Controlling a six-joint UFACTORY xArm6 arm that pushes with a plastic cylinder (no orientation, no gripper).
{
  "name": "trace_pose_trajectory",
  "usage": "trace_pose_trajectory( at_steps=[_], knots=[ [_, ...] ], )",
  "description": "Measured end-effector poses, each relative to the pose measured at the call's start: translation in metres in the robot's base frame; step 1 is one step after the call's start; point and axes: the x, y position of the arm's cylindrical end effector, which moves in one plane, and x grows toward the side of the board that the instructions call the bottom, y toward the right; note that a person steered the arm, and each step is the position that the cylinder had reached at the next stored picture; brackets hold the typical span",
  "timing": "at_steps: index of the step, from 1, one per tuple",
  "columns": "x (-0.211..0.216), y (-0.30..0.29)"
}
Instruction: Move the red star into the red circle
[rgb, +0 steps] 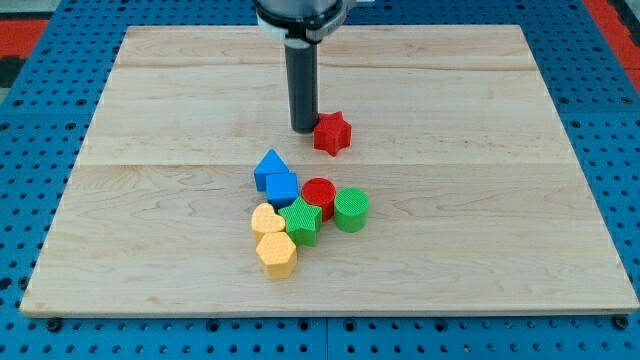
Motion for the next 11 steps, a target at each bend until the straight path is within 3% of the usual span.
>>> trace_pose_trajectory(
  at_steps=[1,3,4,5,7,8,9,11],
  knots=[
    [-0.010,0.047],
    [0.075,0.027],
    [0.033,0.035],
    [0.029,-0.001],
    [0.082,0.000],
    [0.087,0.011],
    [0.059,0.036],
    [0.057,-0.065]
  ],
)
